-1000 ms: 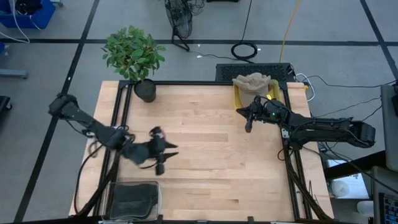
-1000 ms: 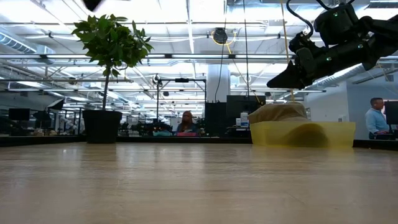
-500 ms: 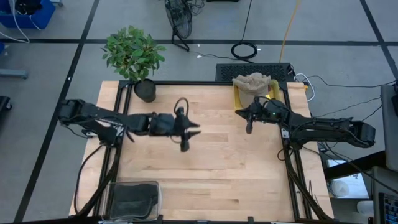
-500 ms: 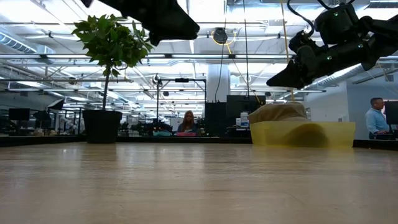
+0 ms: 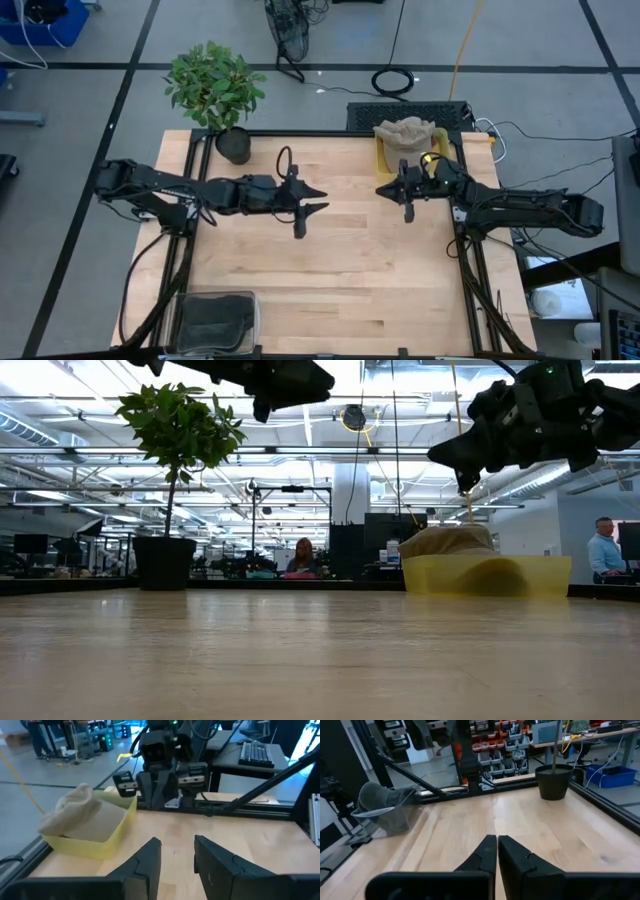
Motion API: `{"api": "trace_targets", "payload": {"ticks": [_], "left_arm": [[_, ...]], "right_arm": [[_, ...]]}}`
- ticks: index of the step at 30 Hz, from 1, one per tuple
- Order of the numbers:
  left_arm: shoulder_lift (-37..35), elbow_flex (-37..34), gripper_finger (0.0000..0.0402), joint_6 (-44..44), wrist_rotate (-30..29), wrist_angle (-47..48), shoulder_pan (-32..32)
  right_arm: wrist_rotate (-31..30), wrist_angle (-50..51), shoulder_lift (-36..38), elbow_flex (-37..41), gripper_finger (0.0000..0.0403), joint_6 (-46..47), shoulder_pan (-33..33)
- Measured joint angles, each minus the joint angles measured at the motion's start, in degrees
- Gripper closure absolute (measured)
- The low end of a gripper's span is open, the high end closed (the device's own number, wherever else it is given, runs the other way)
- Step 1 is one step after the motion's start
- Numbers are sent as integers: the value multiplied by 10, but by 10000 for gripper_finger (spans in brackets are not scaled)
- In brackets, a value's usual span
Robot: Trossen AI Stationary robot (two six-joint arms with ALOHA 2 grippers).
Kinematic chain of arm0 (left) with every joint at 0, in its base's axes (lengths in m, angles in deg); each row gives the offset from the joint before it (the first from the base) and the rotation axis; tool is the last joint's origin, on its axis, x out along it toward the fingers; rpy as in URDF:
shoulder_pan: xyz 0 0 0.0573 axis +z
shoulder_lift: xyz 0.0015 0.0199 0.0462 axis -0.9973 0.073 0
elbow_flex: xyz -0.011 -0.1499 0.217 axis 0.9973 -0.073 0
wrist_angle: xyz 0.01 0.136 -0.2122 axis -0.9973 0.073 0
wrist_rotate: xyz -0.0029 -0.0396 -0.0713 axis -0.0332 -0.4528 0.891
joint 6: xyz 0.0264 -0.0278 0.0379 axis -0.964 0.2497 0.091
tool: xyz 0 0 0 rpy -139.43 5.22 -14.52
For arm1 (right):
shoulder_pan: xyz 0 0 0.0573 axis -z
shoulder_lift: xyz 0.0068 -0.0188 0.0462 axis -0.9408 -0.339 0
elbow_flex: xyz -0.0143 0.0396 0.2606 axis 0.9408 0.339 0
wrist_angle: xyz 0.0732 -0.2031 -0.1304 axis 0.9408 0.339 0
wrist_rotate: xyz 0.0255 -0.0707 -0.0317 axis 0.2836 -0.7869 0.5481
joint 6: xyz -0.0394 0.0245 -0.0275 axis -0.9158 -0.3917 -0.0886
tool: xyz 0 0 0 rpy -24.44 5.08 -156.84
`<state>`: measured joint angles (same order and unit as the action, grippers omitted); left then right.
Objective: Pick & Place hat
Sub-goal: Return to Home Position
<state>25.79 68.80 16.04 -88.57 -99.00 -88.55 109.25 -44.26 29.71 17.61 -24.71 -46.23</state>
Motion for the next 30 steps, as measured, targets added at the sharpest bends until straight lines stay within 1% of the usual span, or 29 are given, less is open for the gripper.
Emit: {"api": "trace_targets", "payload": {"ticks": [3, 6, 9, 12, 14, 17, 20, 23, 26, 30], "left_arm": [[-2, 0, 282, -9, -1, 12, 0], [-12, 0, 282, -9, -2, 44, 3], [-16, 1, 282, -8, 1, 48, 3], [-21, -1, 282, -8, 3, 71, 0], [-27, 0, 282, -8, 3, 66, 0], [-48, -1, 282, -8, 1, 106, 0], [-68, -2, 282, -7, 0, 130, -2], [-89, -20, 282, -7, 0, 113, -9], [-119, -59, 282, -6, -1, 108, -12], [-180, -116, 282, 1, -4, 76, -7]], "right_arm": [[0, 3, 0, 0, 390, -5, -7], [0, 12, 0, 0, 388, -28, -10], [0, 18, 0, 0, 387, -48, -11], [0, 15, 0, 0, 387, -49, -11], [0, 12, 0, 0, 387, -42, -11], [0, 14, 9, 0, 387, -39, -11], [0, 31, 36, 0, 387, -38, -9], [-2, 60, 72, 0, 387, -38, -7], [-16, 92, 107, 0, 387, -38, -7], [-16, 126, 147, 0, 387, -41, -6]]}}
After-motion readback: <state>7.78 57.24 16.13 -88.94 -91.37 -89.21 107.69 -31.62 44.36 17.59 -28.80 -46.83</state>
